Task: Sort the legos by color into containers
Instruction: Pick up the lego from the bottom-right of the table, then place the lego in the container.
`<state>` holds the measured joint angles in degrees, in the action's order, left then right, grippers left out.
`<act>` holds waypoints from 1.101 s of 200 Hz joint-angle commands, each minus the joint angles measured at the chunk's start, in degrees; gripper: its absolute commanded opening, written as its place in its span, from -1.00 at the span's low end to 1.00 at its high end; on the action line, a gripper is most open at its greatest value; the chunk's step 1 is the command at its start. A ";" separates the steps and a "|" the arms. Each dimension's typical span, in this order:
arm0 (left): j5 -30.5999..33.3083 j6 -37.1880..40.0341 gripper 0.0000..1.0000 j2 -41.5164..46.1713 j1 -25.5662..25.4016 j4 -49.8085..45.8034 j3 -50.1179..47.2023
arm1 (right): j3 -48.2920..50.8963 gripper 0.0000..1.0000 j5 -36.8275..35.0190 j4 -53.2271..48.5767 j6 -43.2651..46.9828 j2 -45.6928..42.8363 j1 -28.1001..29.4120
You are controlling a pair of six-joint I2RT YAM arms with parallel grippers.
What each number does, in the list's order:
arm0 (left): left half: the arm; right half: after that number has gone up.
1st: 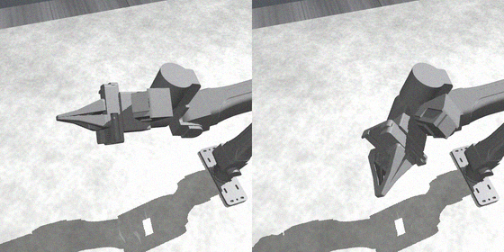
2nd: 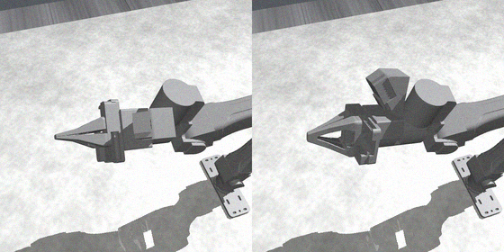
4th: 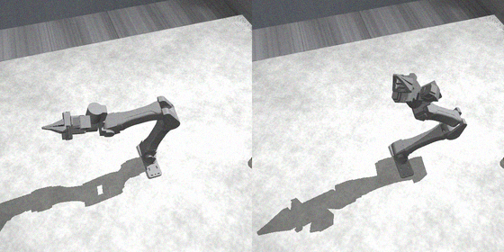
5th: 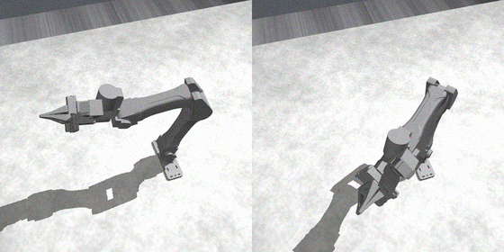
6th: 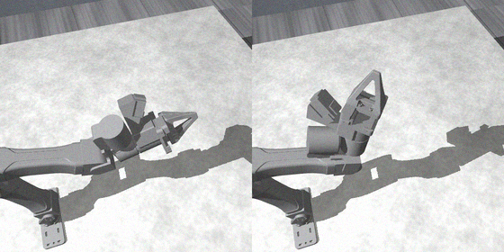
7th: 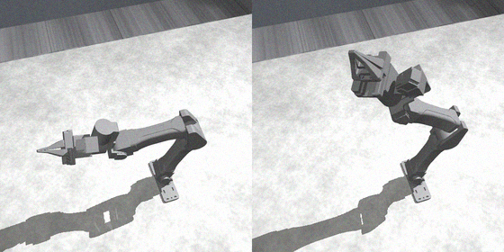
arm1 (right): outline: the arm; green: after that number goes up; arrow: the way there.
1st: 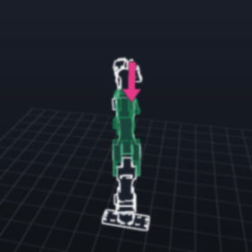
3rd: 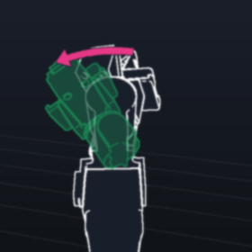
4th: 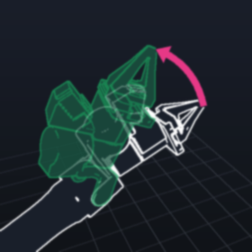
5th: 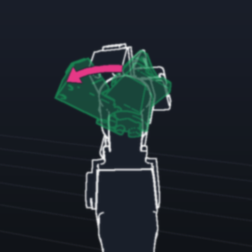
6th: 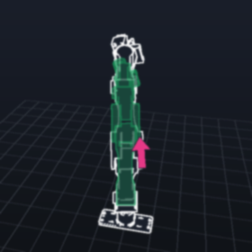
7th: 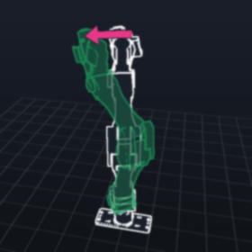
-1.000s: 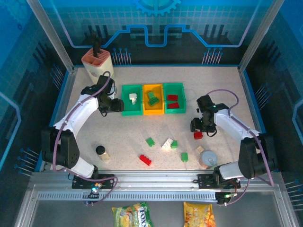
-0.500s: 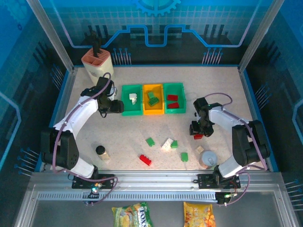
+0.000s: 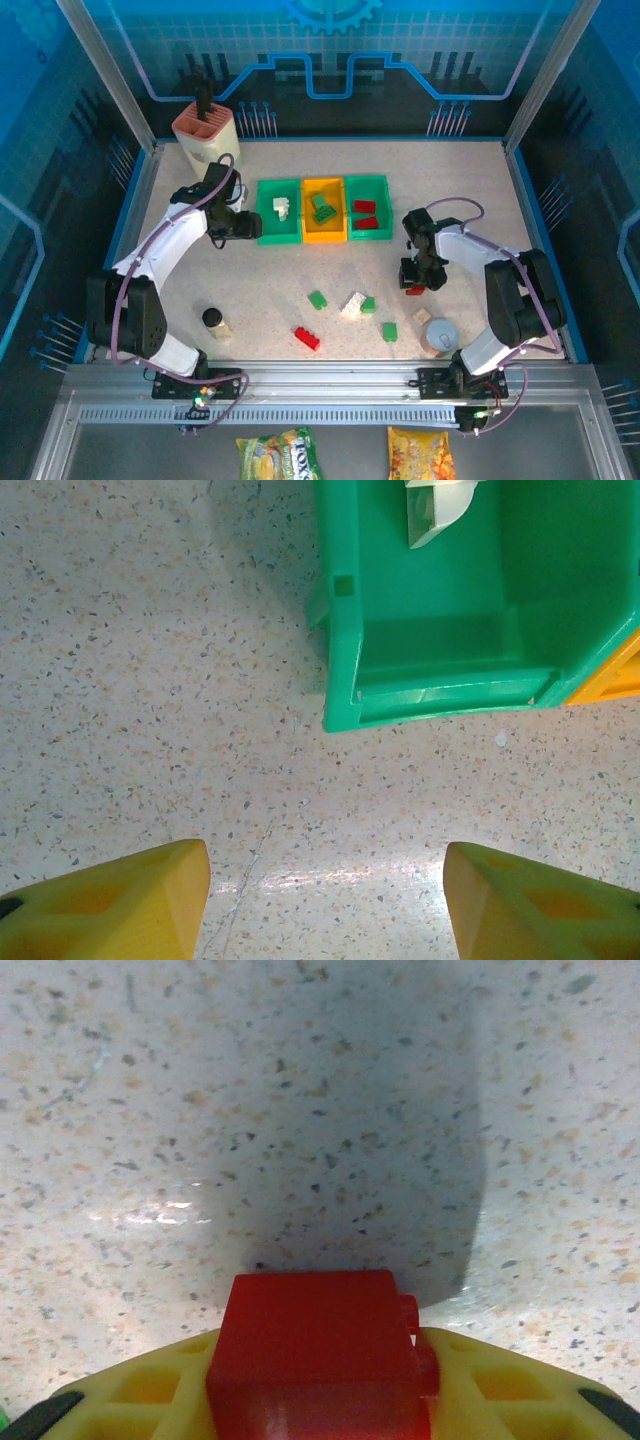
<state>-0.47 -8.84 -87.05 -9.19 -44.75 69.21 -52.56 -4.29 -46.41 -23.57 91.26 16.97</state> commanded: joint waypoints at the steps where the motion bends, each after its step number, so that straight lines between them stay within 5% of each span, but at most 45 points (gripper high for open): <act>1: -0.90 -0.16 0.30 1.26 0.53 -2.72 0.51 | -2.88 -0.15 0.08 -2.92 -1.26 -0.10 1.52; 78: -0.27 -2.06 0.31 7.42 0.58 -1.33 -6.32 | -20.80 -0.16 -0.37 -9.64 -1.28 4.00 5.29; 220: -2.44 -0.44 0.32 7.86 0.58 2.78 -8.58 | -58.24 -0.16 -2.37 -10.31 -1.12 30.63 6.59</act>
<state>-1.41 -10.13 -80.18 -9.15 -42.92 61.65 -105.19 -4.47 -55.09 -24.40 117.75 22.96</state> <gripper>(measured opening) 0.657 0.422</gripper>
